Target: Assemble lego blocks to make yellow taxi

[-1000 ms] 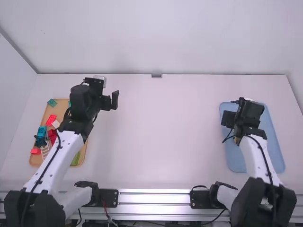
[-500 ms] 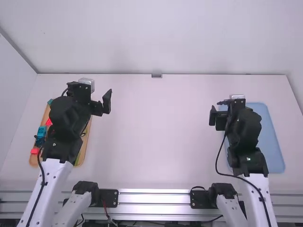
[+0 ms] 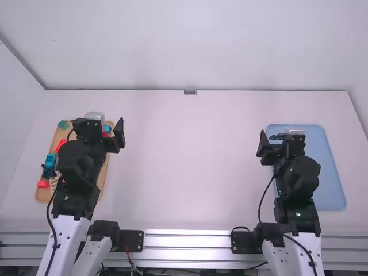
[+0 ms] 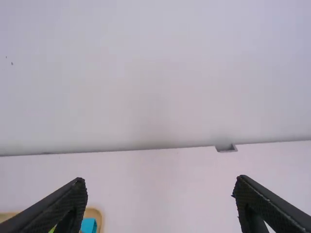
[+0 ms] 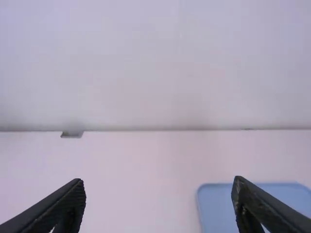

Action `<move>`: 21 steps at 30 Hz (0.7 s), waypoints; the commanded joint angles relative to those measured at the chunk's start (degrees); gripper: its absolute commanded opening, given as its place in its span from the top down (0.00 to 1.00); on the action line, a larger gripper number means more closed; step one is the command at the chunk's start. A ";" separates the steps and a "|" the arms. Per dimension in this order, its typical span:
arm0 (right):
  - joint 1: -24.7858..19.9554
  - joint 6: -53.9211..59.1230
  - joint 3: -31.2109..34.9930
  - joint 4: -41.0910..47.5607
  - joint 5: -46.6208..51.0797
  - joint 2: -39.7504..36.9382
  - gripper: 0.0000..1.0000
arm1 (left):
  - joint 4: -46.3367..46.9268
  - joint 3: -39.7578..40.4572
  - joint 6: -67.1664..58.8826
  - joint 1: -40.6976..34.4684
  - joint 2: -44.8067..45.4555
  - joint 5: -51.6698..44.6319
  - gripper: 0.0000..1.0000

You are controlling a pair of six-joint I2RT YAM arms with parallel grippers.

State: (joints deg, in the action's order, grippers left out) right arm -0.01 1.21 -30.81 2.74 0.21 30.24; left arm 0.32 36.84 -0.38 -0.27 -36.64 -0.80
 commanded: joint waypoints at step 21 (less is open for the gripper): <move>0.01 -1.21 28.92 -2.74 -0.21 -29.16 0.73 | -0.32 -29.07 0.38 0.27 29.59 0.80 0.72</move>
State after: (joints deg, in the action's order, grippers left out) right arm -0.01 0.32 -3.81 0.19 0.16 3.16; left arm 0.36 9.72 0.03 -0.27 -9.43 -0.75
